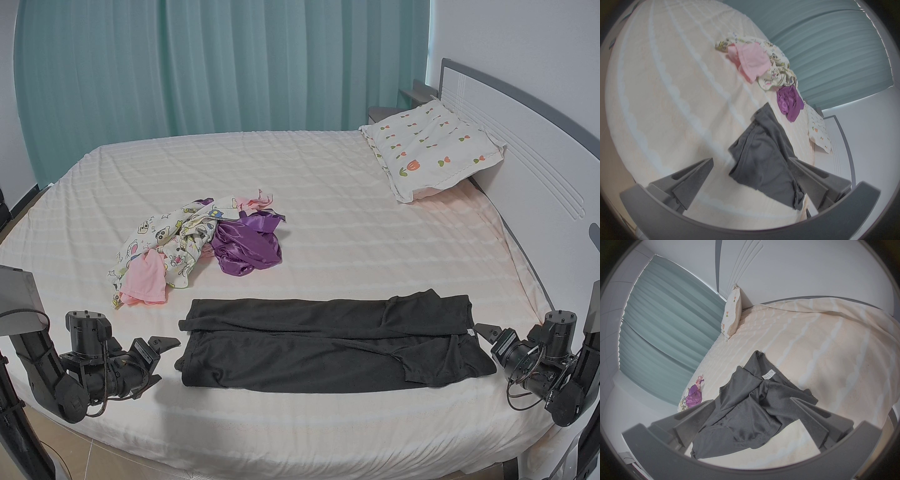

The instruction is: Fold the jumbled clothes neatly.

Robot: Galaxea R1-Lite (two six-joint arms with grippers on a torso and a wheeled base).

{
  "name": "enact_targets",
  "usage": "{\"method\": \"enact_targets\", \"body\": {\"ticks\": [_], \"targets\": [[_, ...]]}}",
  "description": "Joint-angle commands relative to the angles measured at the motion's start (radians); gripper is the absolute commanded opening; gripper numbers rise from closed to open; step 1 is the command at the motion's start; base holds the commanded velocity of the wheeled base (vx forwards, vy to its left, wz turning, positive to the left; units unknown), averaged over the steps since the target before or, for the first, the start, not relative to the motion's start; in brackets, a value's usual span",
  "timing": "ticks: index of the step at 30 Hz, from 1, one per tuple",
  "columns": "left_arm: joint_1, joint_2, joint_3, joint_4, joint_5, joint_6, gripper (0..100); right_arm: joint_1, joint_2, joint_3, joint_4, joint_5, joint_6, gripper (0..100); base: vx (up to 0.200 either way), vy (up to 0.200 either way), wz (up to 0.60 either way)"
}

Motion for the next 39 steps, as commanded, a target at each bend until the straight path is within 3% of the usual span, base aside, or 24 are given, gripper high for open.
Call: {"method": "enact_targets", "body": {"ticks": [1,4,16,22,27,33,39], "targets": [[-0.006,-0.001,-0.027,-0.001,0.029,-0.003,100,0.007,0.004,-0.001,-0.001,0.013,0.000,100,0.000,0.000,0.00],[-0.006,0.007,-0.020,-0.001,0.017,-0.003,100,0.009,0.004,0.000,-0.001,0.022,0.002,100,0.000,0.000,0.00],[-0.006,0.004,-0.010,-0.001,0.011,-0.003,100,0.014,0.005,0.006,-0.001,0.025,0.002,100,0.200,0.000,0.00],[-0.015,0.005,0.000,-0.003,0.011,0.009,100,0.014,0.004,0.011,0.001,0.023,0.002,100,0.000,0.000,0.00],[-0.043,0.007,-0.020,-0.003,0.009,0.078,100,0.015,0.004,0.011,-0.001,0.023,0.002,100,0.000,0.000,0.00],[-0.062,0.123,-0.132,0.002,0.004,0.273,100,0.027,0.002,0.013,-0.001,0.023,0.002,100,0.000,0.000,0.00],[-0.077,0.209,-0.207,0.008,0.003,0.362,100,0.027,0.005,0.011,-0.001,0.023,0.002,100,0.000,0.000,0.00]]}}
